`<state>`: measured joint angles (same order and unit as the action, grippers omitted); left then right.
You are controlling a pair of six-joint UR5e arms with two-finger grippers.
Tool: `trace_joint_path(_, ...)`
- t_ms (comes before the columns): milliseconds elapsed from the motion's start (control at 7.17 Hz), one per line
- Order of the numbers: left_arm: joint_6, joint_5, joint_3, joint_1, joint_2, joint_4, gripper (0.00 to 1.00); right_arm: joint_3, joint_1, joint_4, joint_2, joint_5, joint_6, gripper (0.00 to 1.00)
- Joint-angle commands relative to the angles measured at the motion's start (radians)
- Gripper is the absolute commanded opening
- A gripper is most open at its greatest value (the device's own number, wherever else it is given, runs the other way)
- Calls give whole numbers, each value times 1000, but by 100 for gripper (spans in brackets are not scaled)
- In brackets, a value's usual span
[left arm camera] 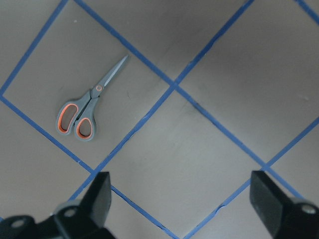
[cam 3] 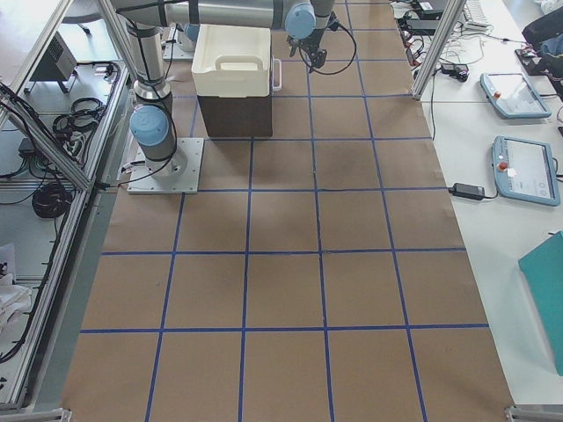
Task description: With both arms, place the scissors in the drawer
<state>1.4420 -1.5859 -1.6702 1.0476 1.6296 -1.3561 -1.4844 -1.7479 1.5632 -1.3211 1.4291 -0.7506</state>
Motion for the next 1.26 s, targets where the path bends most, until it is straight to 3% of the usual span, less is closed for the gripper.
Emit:
trace_joint_path(0, 348, -3, -22, -64, 126, 113, 98, 59, -48, -40, 101, -28, -179, 100)
trace_joint_path(279, 554, 6, -17, -74, 235, 196, 98, 120, -38, -77, 161, -16, -283, 100)
trace_joint_path(558, 677, 12, -20, -74, 347, 373, 94, 133, -35, -276, 194, -25, -349, 100)
trace_joint_path(837, 719, 15, -8, -72, 416, 405, 94, 133, -36, -304, 207, -73, -555, 100)
trace_joint_path(1116, 785, 75, -6, -72, 484, 466, 94, 131, -41, -293, 226, -82, -553, 100)
